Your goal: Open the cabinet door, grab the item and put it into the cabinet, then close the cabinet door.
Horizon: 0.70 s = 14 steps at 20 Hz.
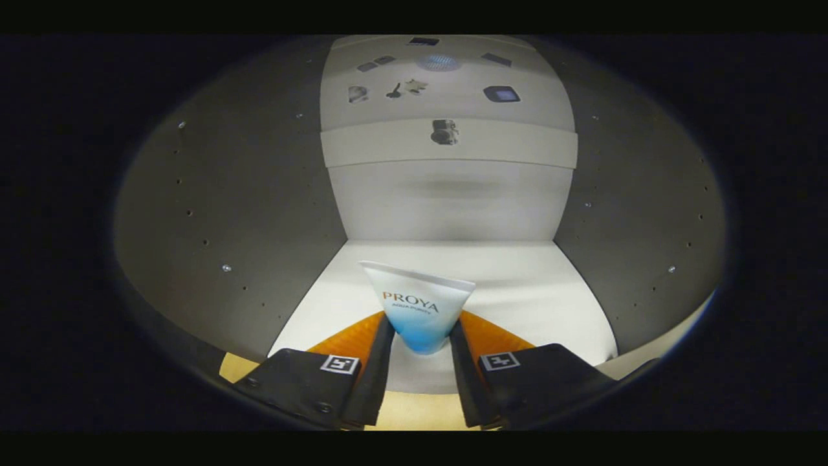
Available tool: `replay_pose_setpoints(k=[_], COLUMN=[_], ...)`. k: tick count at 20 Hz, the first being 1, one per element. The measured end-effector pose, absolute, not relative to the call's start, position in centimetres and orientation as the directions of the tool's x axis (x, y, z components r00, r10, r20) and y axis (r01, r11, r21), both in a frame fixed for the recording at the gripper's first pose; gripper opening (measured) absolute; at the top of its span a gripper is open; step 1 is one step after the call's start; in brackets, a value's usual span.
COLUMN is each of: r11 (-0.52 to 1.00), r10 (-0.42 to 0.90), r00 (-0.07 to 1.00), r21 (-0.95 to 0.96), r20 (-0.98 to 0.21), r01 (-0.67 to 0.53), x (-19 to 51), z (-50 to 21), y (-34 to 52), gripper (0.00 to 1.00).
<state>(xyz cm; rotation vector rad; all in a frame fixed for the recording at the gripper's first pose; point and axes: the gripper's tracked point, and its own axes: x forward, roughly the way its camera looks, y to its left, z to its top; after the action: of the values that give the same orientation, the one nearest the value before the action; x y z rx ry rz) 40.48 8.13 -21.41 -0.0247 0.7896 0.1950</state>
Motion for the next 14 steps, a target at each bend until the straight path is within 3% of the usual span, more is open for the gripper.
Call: replay_pose_setpoints(k=[3, 5, 9, 14], r11=[0.981, 0.982, 0.986, 0.985], r10=[0.162, 0.155, 0.134, 0.154], r00=[0.703, 0.723, 0.790, 0.870], r21=[0.037, 0.023, 0.000, 0.000], r20=[-0.693, -0.673, -0.598, -0.468], r01=[-0.189, -0.189, -0.167, -0.175], x=[40.3, 39.8, 37.5, 30.6], z=[-20.9, -19.9, -16.2, -9.7], y=[8.3, 8.3, 7.6, 7.5], gripper=[0.69, 0.91, 0.96, 0.95])
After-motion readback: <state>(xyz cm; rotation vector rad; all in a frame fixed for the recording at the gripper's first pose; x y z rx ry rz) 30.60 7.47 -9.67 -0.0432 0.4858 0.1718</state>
